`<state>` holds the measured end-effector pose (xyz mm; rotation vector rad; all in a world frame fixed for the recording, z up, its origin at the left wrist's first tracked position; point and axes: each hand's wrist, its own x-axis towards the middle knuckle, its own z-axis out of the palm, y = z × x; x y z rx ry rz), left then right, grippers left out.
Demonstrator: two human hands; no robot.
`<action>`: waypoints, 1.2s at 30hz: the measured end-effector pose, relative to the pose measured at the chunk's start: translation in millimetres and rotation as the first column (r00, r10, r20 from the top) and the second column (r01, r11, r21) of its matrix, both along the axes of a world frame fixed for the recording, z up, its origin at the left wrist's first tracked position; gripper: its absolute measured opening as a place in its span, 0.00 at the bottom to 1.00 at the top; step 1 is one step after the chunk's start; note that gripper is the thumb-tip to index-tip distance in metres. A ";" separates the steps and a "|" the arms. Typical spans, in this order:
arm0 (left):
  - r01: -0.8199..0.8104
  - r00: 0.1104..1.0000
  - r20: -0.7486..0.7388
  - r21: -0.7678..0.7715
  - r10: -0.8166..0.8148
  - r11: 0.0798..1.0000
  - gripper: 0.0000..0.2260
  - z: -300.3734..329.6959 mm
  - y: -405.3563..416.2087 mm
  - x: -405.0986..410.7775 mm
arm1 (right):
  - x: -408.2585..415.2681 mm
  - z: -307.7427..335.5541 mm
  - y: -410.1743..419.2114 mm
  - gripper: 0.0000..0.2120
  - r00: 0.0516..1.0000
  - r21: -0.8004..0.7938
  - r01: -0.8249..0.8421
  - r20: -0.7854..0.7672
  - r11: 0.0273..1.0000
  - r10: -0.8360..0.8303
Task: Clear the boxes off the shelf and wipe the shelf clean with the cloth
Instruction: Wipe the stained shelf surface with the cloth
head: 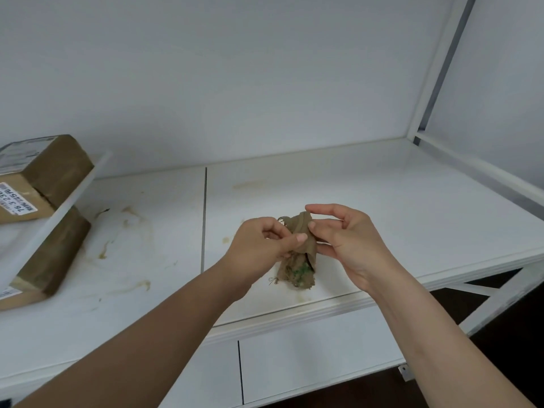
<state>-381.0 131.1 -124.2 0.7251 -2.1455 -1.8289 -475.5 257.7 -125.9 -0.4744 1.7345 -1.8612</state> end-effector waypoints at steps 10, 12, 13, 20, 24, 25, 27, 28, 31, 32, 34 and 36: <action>0.028 0.997 -0.071 0.282 -0.009 0.959 0.09 15.2 -4.0 -4.5 | 6.2 0.9 -1.3 0.17 0.981 0.012 -0.119 -0.153 0.993 0.120; -0.012 0.998 -0.056 0.252 0.027 0.968 0.08 14.2 -5.5 -5.0 | 6.9 -0.7 -2.1 0.19 0.979 0.041 -0.079 -0.186 0.996 0.086; -0.029 0.998 -0.045 0.232 0.040 0.972 0.07 13.3 -4.9 -5.5 | 6.6 -1.1 -2.0 0.16 0.978 0.052 -0.046 -0.201 0.998 0.055; -0.012 0.994 -0.093 0.356 0.048 0.934 0.07 14.7 -6.0 -4.9 | 12.9 -1.2 -2.8 0.15 0.917 0.163 -0.046 -0.384 0.986 0.107; -0.054 0.994 -0.069 0.378 0.087 0.924 0.07 14.0 -7.0 -5.8 | 10.2 -5.1 -7.3 0.05 0.904 0.156 0.046 -0.427 0.987 0.026; -0.064 0.994 -0.060 0.372 0.092 0.926 0.07 14.0 -7.1 -6.1 | 9.3 -4.9 -8.0 0.05 0.903 0.159 0.052 -0.430 0.986 0.022; -0.079 0.993 -0.050 0.369 0.105 0.926 0.08 14.0 -7.3 -5.4 | 9.7 -3.8 -9.7 0.06 0.899 0.166 0.063 -0.437 0.984 0.016; -0.084 0.992 -0.053 0.383 0.112 0.920 0.08 14.0 -7.4 -4.7 | 10.6 -3.9 -10.3 0.06 0.900 0.156 0.066 -0.435 0.986 0.008; -0.088 0.988 -0.073 0.447 0.135 0.890 0.06 15.6 -7.9 -3.0 | 13.9 -3.3 -11.9 0.09 0.905 0.093 0.074 -0.424 0.993 -0.028; -0.094 0.987 -0.074 0.456 0.143 0.885 0.06 16.3 -8.1 -2.2 | 15.1 -3.7 -12.2 0.09 0.884 0.096 0.089 -0.466 0.991 -0.034; -0.111 0.984 -0.071 0.452 0.160 0.885 0.06 17.7 -9.2 -0.7 | 16.3 -2.3 -12.2 0.09 0.820 0.132 0.139 -0.571 0.981 -0.040; -0.143 0.981 -0.058 0.438 0.186 0.887 0.06 18.6 -11.6 0.2 | 15.2 0.7 -11.1 0.09 0.789 0.137 0.171 -0.612 0.976 -0.053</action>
